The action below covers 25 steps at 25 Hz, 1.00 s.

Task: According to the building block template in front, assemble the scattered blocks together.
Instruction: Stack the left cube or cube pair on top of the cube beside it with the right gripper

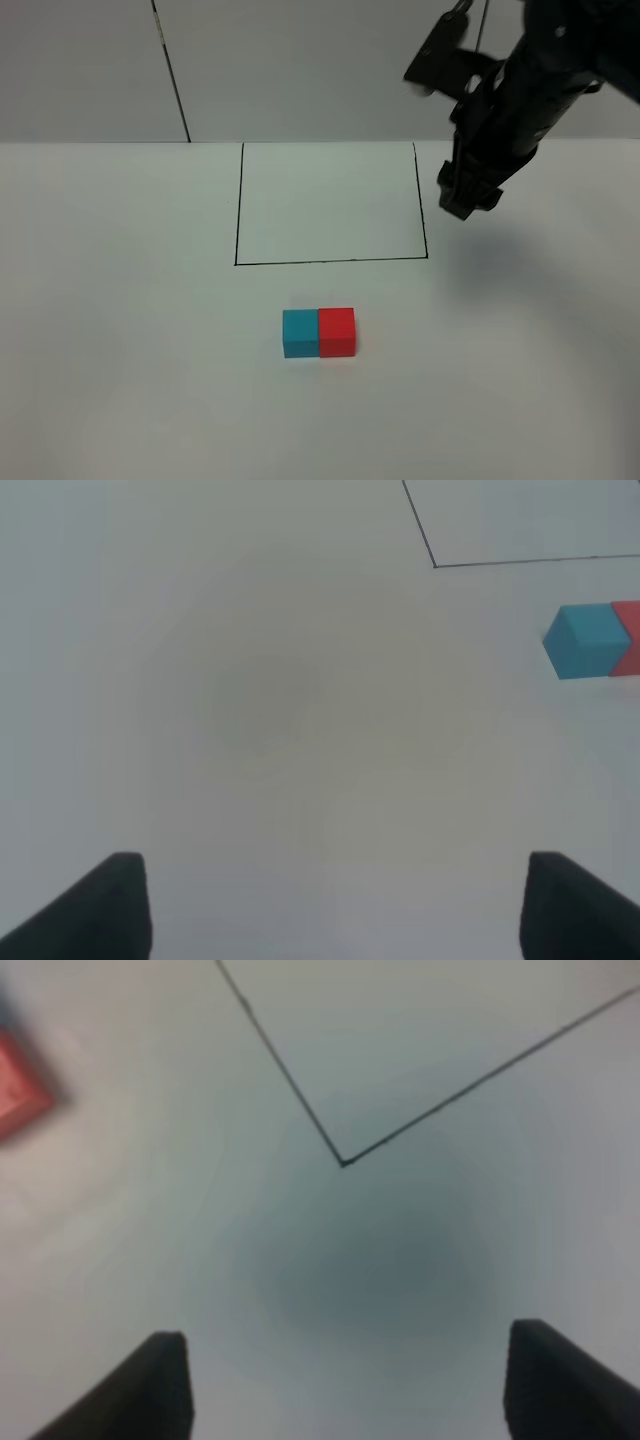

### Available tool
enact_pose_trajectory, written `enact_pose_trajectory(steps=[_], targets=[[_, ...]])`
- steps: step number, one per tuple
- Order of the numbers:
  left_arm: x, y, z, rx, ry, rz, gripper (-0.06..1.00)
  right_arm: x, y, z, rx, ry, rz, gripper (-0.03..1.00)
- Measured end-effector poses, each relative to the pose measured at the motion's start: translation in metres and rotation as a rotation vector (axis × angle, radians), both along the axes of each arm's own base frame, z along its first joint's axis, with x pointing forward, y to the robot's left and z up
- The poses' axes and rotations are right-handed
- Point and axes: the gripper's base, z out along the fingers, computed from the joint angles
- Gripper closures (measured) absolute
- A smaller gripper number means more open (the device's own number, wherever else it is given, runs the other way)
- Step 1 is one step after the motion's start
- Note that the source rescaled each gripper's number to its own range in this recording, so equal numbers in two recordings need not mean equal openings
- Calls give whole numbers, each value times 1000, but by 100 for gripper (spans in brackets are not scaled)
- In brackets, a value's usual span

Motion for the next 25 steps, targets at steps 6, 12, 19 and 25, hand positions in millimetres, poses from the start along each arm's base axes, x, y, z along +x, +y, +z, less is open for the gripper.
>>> enact_pose_trajectory(steps=[6,12,19,25], targets=[[0,0,0,0,0,0,-6,-7,-50,44,42,-72,-124,50],[0,0,0,0,0,0,-6,-21,-87,75,59,-116,-206,50],[0,0,0,0,0,0,-6,-66,-140,92,69,-182,-331,50],[0,0,0,0,0,0,-6,-134,-158,97,134,-336,-376,50]])
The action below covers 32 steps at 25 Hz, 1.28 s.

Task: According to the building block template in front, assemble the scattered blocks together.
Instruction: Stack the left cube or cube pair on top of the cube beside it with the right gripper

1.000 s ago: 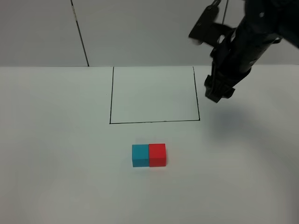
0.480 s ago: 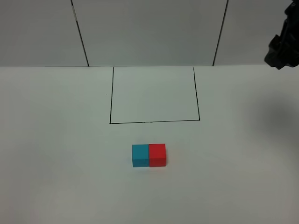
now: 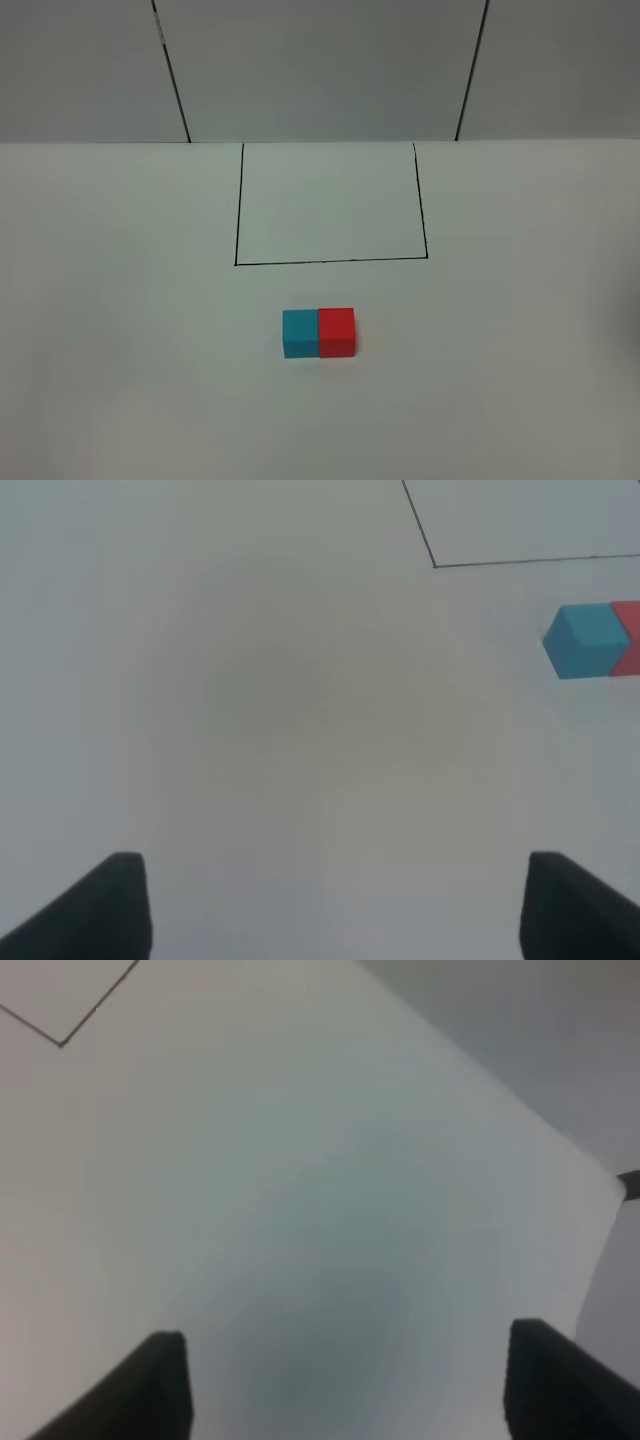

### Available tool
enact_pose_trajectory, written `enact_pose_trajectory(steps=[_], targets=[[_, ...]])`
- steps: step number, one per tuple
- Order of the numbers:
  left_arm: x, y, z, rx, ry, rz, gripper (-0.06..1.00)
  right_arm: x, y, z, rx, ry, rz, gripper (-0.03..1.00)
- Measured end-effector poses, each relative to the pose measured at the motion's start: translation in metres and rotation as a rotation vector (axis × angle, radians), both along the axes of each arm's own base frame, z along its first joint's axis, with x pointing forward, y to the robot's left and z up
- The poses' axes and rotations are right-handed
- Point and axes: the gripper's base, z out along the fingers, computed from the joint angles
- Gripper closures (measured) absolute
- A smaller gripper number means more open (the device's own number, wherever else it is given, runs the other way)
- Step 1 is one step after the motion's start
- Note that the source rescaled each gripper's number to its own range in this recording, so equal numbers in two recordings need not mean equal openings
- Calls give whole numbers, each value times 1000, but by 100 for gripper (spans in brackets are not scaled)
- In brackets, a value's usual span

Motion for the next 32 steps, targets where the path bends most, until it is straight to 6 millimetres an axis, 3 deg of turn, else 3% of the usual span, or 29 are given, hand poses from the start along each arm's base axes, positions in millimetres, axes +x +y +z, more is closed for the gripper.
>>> enact_pose_trajectory(steps=[8,19,24,32], targets=[[0,0,0,0,0,0,-6,-81,-18,20,277,-161,-278,50],[0,0,0,1,0,0,-6,-157,-33,23,343,-202,-375,50],[0,0,0,1,0,0,-6,-176,-36,21,349,-200,-384,50],[0,0,0,1,0,0,-6,-180,-37,18,339,-168,-392,50]])
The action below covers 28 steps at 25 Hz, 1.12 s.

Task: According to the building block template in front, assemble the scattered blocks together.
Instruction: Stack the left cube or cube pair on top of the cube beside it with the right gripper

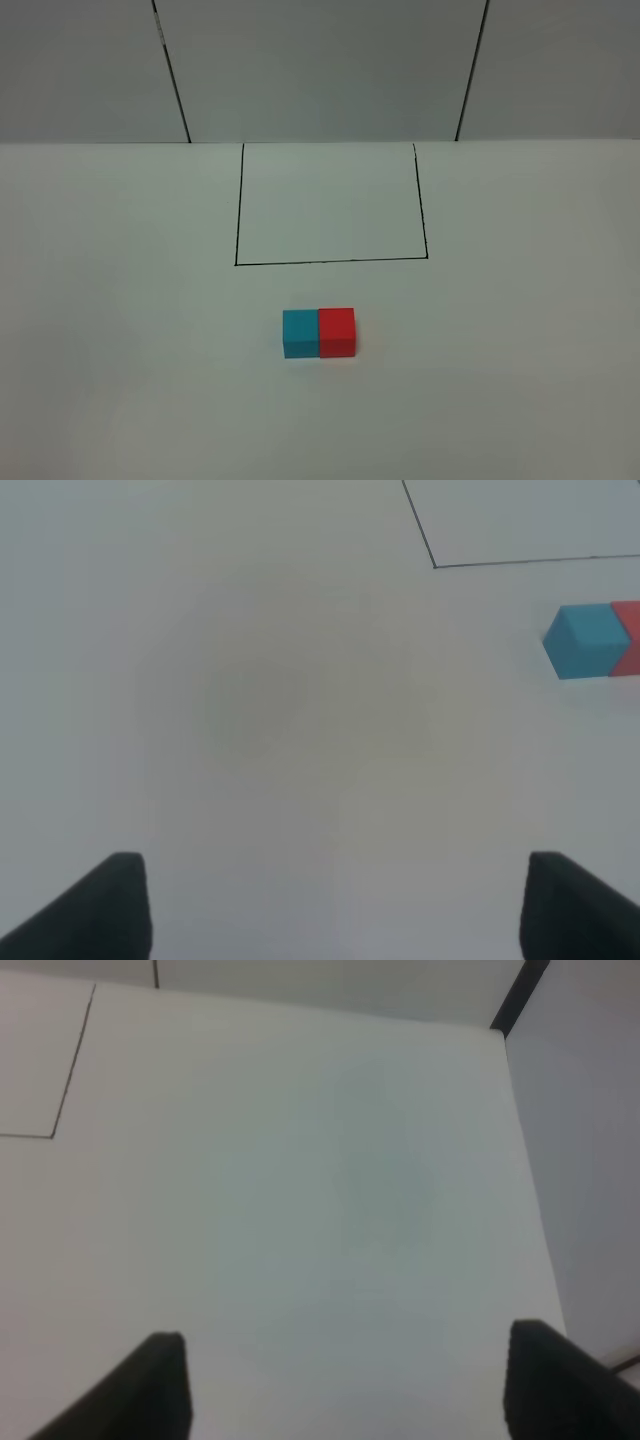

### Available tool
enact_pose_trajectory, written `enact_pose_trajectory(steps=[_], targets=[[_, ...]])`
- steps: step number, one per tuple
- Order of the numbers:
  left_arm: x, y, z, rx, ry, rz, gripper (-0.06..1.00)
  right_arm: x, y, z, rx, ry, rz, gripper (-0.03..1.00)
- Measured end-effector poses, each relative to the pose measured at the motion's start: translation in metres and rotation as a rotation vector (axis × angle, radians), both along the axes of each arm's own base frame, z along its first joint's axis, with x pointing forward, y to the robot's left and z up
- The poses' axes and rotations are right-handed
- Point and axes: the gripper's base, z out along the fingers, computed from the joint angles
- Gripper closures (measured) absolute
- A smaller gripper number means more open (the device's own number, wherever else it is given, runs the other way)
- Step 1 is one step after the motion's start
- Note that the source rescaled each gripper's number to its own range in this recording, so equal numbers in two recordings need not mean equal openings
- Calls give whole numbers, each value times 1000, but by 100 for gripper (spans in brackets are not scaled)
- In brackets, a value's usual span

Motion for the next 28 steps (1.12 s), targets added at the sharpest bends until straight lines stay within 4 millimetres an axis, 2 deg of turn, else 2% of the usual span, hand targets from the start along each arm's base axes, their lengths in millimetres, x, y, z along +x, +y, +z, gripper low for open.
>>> enact_pose_trajectory(steps=[7,11,14,23,28], targets=[[0,0,0,0,0,0,-6,1,1,2,6,-26,12,50],[0,0,0,0,0,0,-6,11,4,6,-33,-72,50,50],[0,0,0,0,0,0,-6,28,8,3,-69,-26,91,50],[0,0,0,0,0,0,-6,99,27,-21,-98,176,228,50],[0,0,0,0,0,0,-6,122,47,-33,-87,218,375,50]])
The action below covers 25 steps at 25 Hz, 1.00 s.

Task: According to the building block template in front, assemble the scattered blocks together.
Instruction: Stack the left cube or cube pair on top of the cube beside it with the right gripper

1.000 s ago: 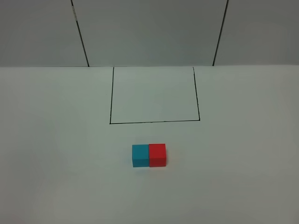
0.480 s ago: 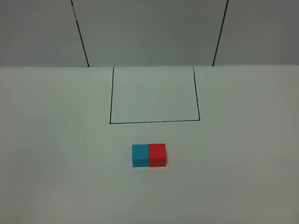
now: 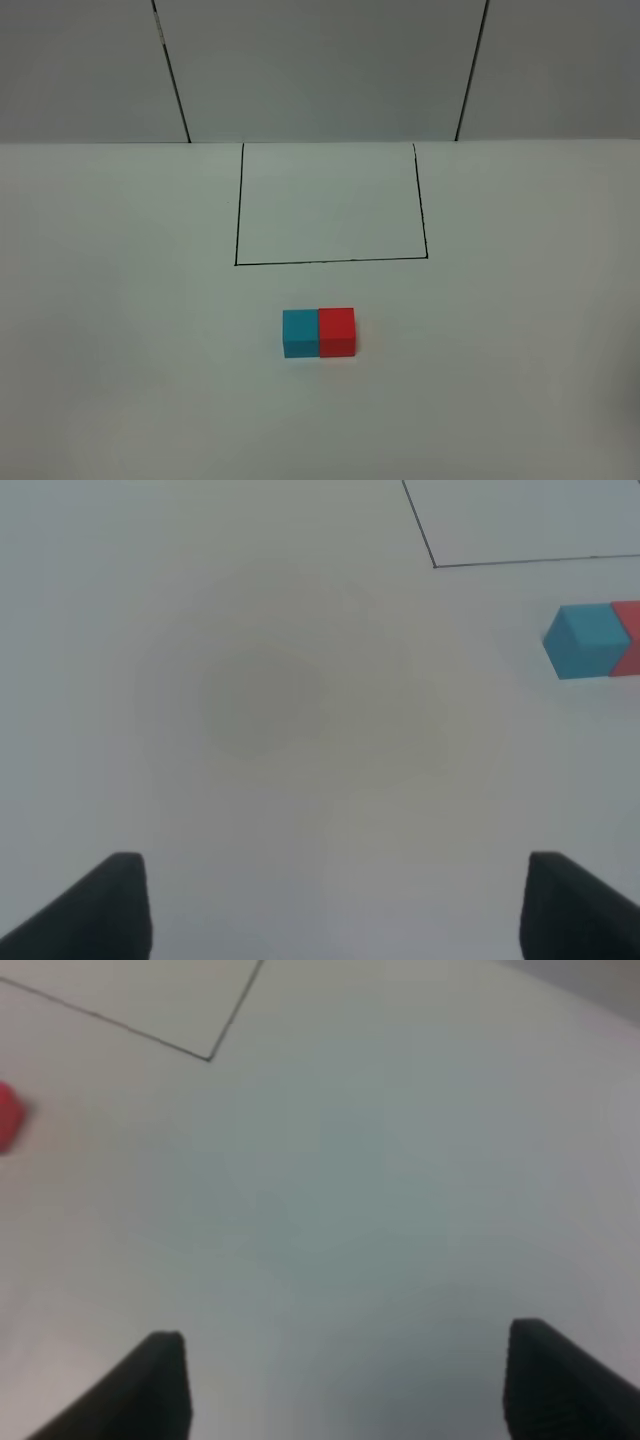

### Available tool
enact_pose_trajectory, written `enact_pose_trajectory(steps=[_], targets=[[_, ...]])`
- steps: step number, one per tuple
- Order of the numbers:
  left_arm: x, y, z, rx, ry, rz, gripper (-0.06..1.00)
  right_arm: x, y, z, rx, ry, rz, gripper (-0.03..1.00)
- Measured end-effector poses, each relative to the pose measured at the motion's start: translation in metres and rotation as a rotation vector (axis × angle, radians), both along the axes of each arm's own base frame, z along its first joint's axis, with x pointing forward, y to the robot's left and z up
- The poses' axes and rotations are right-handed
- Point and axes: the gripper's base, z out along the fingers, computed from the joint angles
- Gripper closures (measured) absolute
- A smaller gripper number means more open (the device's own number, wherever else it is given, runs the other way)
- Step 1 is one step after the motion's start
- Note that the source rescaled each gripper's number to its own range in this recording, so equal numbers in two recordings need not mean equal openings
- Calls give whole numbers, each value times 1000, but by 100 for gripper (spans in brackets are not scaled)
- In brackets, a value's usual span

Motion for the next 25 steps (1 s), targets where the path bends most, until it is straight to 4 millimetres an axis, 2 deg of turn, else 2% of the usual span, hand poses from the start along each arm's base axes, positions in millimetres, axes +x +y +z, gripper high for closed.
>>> enact_pose_trajectory(steps=[9,18,22,25], targets=[[0,0,0,0,0,0,-6,36,27,-29,-77,111,155,50],[0,0,0,0,0,0,-6,54,50,-55,-280,151,364,50],[0,0,0,0,0,0,-6,66,59,-73,-355,216,403,50],[0,0,0,0,0,0,-6,71,73,-90,-402,268,482,50]])
